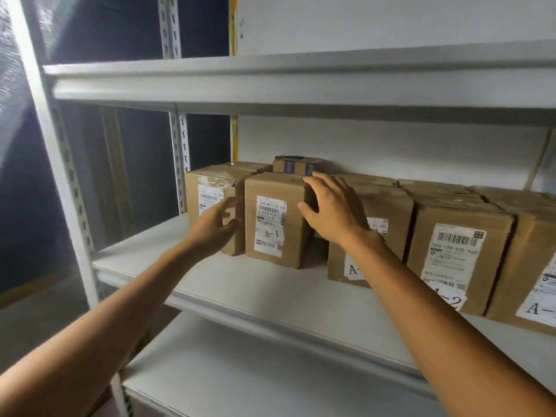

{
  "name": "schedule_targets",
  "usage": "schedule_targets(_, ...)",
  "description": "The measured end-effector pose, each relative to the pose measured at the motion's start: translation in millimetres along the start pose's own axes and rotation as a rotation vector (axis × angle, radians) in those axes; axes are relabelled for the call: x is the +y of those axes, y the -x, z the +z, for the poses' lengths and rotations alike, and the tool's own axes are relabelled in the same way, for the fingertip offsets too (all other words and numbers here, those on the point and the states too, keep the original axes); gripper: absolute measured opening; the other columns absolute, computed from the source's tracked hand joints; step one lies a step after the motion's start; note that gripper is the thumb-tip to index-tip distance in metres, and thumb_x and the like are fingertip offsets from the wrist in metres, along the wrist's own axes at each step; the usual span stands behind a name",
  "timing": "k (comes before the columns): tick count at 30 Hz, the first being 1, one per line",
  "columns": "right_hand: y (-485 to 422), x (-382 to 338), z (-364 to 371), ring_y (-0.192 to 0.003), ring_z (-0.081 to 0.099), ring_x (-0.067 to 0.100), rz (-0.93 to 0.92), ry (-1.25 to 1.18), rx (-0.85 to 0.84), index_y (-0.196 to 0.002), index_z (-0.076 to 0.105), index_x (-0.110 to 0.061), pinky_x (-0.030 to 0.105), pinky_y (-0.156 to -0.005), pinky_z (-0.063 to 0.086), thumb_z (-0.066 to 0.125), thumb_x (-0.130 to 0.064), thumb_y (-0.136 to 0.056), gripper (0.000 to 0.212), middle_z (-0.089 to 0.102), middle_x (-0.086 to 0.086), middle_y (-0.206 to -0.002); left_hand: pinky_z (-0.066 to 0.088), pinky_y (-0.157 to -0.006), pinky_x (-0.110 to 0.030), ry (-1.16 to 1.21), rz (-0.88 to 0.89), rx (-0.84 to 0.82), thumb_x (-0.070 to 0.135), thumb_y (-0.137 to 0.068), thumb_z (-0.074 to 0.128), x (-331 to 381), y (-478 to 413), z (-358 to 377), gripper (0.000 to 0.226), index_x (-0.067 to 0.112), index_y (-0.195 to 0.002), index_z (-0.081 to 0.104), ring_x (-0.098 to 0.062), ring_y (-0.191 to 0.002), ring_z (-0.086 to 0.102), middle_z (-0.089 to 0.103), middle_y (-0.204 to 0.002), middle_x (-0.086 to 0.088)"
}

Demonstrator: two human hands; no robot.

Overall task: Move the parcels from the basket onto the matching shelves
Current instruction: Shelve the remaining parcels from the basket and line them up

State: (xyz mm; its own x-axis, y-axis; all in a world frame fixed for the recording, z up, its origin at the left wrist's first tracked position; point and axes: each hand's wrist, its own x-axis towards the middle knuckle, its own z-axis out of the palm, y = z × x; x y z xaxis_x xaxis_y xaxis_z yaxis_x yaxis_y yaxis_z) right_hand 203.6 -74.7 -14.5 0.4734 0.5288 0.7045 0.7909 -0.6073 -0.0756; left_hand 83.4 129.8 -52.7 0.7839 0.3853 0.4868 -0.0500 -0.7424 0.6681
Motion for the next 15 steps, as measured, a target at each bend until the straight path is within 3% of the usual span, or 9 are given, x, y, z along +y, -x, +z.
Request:
schedule_targets(6,-32,-29,25,-0.13,0.042,0.021,0.013,-0.036,-0.031,-0.14,0.046,-0.019,0.036,-0.101,0.039,0.06,-0.034,-0.092,0.052,0.048,0.001,-0.143,0.037,-0.104,-0.043,-0.017,-0.025,0.076,0.015,-0.093,0.057,-50,-25,-37,0.053,0.017,-0.142,0.035,-0.029,-0.133,0.039,0.04,-0.147,-0.01)
schedule_targets(9,-56,-51,42,-0.133,0.04,0.022,0.031,-0.076,-0.05,-0.14,0.046,-0.017,0.037,-0.108,0.034,0.06,-0.031,-0.093,0.051,0.046,0.003,-0.144,0.037,-0.104,-0.039,0.014,-0.002,0.123,0.015,-0.091,0.06,-74,-45,-54,0.057,0.014,-0.142,0.034,-0.028,-0.132,0.039,0.038,-0.145,-0.01)
schedule_targets(13,-80,-69,65,-0.137,0.035,0.022,0.07,-0.024,-0.065,-0.142,0.044,-0.019,0.037,-0.11,0.029,0.06,-0.032,-0.093,0.053,0.042,0.002,-0.148,0.036,-0.106,-0.048,0.102,-0.002,0.104,0.026,-0.087,0.066,-105,-74,-70,0.078,0.02,-0.149,0.019,-0.028,-0.137,0.033,0.027,-0.153,-0.003)
schedule_targets(15,-88,-77,78,-0.138,0.033,0.022,0.087,0.0,-0.088,-0.142,0.044,-0.019,0.034,-0.111,0.024,0.06,-0.033,-0.093,0.054,0.041,0.001,-0.149,0.045,-0.098,-0.038,0.145,-0.007,0.057,0.033,-0.084,0.068,-121,-87,-73,0.078,0.022,-0.147,0.023,-0.023,-0.132,0.042,0.039,-0.146,0.006)
